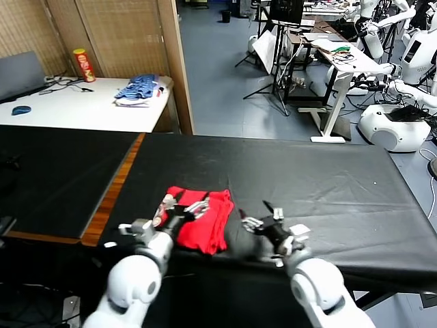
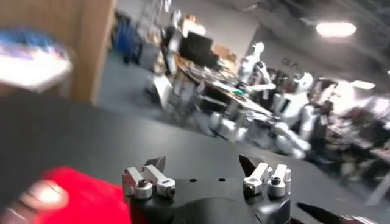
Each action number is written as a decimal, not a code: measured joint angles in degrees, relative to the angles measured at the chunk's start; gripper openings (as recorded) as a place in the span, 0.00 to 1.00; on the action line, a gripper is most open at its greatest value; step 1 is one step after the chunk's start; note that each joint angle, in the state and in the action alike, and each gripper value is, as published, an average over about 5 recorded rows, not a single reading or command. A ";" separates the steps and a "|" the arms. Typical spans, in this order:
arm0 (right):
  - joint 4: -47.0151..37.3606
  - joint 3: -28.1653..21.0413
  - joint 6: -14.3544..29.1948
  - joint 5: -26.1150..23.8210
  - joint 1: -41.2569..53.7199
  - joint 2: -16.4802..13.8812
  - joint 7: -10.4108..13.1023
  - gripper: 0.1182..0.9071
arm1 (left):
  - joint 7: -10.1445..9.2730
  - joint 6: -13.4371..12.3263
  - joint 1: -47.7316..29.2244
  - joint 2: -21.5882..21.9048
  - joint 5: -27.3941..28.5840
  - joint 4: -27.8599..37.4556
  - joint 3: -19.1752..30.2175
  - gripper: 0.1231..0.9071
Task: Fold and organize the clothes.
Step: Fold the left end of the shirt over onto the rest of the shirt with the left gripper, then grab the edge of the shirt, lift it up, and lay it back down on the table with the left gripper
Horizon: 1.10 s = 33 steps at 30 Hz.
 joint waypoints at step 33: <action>11.03 4.05 7.83 15.94 -3.36 1.22 -0.15 0.86 | 2.88 3.82 1.00 2.17 -33.47 13.08 -12.18 0.84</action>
